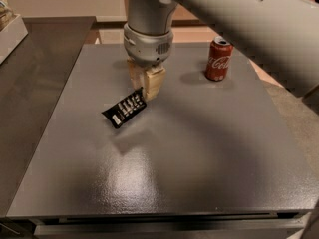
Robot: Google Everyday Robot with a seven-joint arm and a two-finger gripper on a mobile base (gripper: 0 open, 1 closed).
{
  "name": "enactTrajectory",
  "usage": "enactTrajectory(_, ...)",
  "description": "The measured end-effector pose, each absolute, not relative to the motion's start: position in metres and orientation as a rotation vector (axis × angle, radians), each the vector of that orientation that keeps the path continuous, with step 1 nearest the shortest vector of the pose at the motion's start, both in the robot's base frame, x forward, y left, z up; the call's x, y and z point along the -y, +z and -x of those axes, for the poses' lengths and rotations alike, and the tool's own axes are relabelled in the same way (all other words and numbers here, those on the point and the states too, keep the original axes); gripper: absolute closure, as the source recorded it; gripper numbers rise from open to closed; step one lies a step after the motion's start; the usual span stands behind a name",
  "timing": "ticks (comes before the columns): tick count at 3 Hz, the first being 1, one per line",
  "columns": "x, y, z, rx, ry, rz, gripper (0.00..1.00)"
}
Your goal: Pick rxbar chocolate
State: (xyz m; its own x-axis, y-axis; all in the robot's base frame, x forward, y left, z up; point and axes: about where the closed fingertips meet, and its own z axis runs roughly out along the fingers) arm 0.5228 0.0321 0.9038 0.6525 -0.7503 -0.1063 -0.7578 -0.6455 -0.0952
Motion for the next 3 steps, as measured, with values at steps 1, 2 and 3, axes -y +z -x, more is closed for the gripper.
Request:
enactTrajectory(1, -0.028, 0.944, -0.541, -1.259, 0.076, 2.635, 1.00)
enactTrajectory(2, -0.027, 0.975, -0.555, -1.253, 0.061, 2.559, 1.00)
enactTrajectory(3, -0.033, 0.984, -0.562, -1.237, 0.031, 2.515, 1.00)
